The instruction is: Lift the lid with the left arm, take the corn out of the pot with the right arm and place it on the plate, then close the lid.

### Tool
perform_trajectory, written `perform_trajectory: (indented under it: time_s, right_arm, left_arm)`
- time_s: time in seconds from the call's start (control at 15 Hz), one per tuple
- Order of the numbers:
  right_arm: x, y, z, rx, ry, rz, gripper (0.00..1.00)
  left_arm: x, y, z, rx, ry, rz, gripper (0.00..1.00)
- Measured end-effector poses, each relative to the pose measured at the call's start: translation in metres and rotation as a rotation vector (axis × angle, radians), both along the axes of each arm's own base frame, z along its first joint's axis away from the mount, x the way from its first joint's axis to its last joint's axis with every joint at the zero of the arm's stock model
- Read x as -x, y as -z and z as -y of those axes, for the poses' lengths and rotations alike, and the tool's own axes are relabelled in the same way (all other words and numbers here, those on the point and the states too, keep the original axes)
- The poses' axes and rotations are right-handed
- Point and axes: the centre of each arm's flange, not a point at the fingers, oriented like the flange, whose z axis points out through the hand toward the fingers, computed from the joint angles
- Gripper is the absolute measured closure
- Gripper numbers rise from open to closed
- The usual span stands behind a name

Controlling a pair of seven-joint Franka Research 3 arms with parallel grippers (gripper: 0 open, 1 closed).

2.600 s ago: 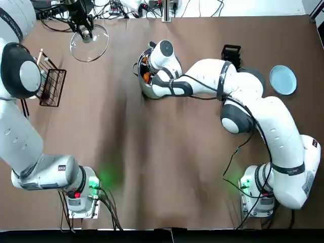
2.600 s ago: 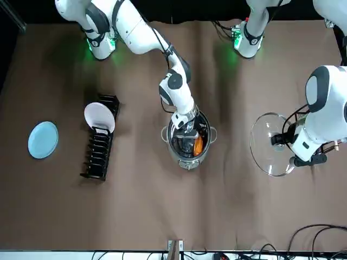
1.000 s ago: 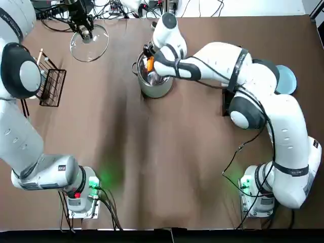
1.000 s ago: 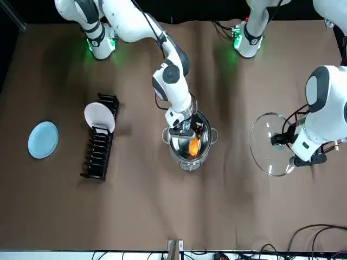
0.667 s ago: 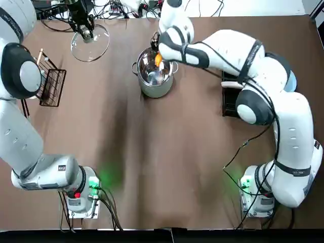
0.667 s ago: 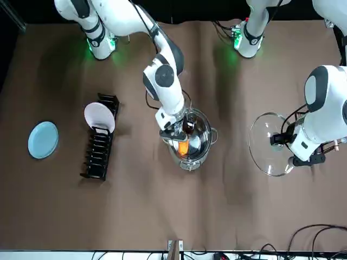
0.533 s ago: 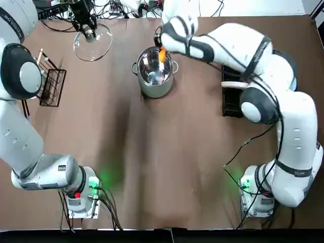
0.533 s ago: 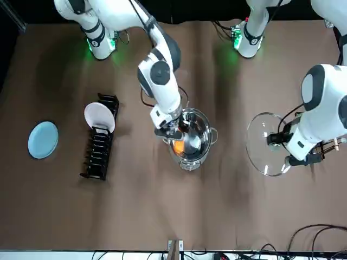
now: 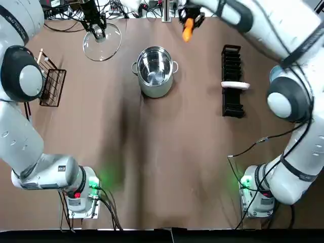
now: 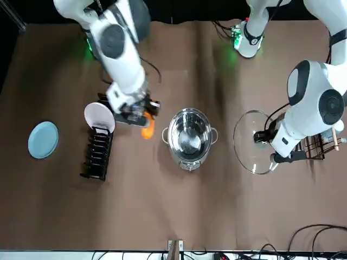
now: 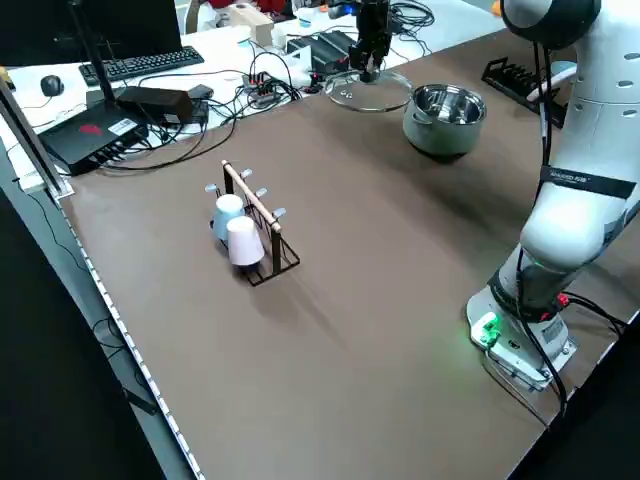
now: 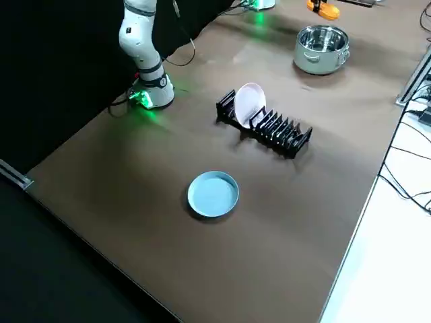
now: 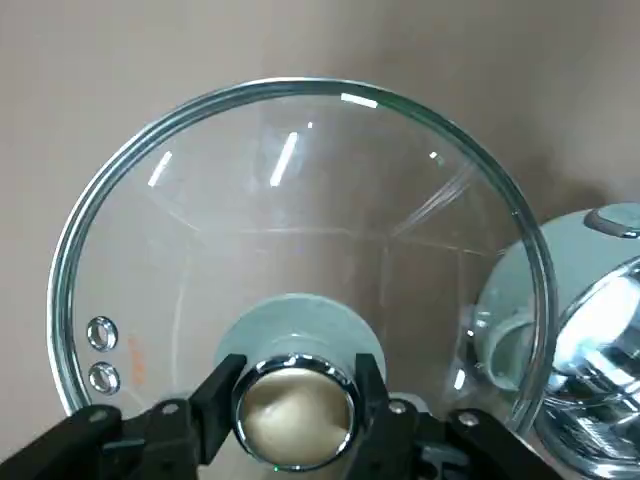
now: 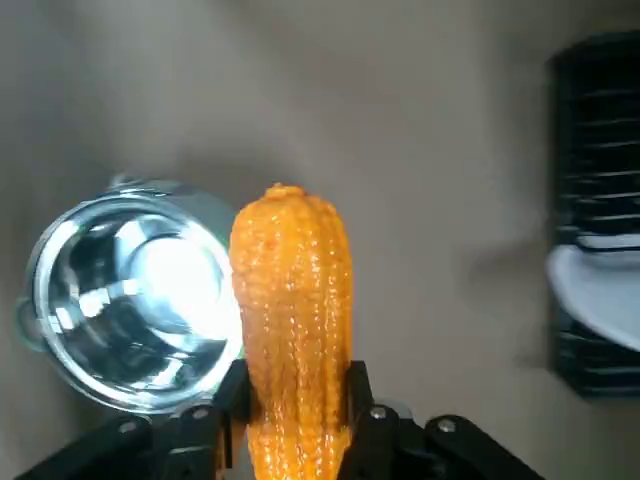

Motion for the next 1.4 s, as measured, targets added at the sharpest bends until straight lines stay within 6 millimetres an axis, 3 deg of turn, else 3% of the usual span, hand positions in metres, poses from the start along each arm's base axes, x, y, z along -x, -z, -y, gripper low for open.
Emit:
perform_trajectory:
  time_s: [0.33,0.6,0.67,0.87,1.07,1.2,1.4]
  right_arm:
    - [-0.034,-0.051,0.143,0.013,0.045,-0.020,0.57]
    - [-0.063,-0.051,0.263,0.005,0.082,-0.019,0.57]
    - [-0.075,-0.038,0.292,-0.002,0.090,0.015,0.57]
    - [-0.088,-0.011,0.318,-0.004,0.044,0.068,0.57]
    - [-0.085,0.030,0.371,0.000,-0.062,0.007,0.57]
    - [-0.077,0.061,0.407,-0.008,-0.103,-0.047,0.57]
    - [-0.064,0.102,0.444,-0.015,-0.091,-0.097,0.57]
  left_arm:
    - [0.007,-0.002,0.033,0.003,-0.033,-0.005,0.49]
    - [0.018,-0.003,0.076,-0.003,-0.052,-0.002,0.49]
    - [0.023,-0.005,0.098,-0.001,-0.083,0.015,0.49]
    - [0.038,-0.008,0.145,0.010,-0.062,0.043,0.49]
    - [0.055,-0.005,0.192,0.029,-0.022,0.069,0.49]
    - [0.060,0.008,0.224,0.061,-0.014,0.106,0.49]
    - [0.065,0.041,0.260,0.092,-0.028,0.118,0.49]
